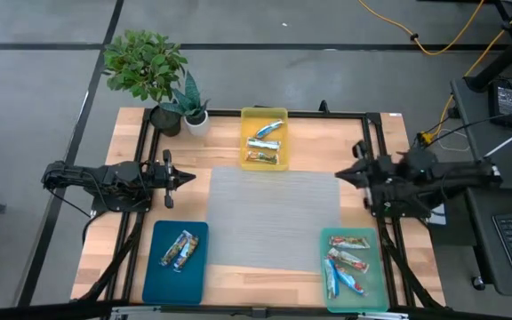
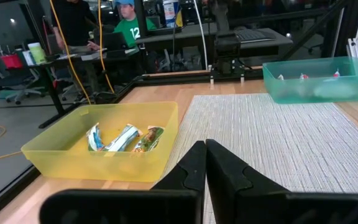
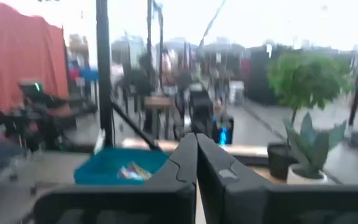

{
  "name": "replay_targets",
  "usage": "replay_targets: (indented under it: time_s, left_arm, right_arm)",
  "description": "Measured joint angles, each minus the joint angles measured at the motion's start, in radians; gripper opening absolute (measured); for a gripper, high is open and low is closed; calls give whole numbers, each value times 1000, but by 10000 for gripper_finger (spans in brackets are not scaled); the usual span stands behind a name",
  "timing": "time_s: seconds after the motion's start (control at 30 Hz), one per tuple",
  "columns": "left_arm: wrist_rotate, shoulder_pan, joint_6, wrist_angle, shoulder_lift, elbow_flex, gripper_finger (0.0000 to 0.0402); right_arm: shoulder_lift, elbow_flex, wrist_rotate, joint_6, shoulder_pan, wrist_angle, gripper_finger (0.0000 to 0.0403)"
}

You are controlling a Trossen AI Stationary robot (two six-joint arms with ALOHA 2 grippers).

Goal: Pick and place Granola Bars by type
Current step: Return to Home Position

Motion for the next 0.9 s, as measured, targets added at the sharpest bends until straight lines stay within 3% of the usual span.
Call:
replay_targets:
  time_s: [0.23, 0.67, 0.9]
  left_arm:
    - [0, 0, 0, 0, 0, 0, 4]
    - [1, 0, 0, 10, 8, 1, 4]
    - [0, 0, 0, 11, 8, 1, 5]
  right_arm:
    - [-397, -193, -32, 9, 0, 34, 6]
    - [-392, -209, -74, 29, -2, -161, 4]
    - [-394, -366, -127, 97, -2, 4, 4]
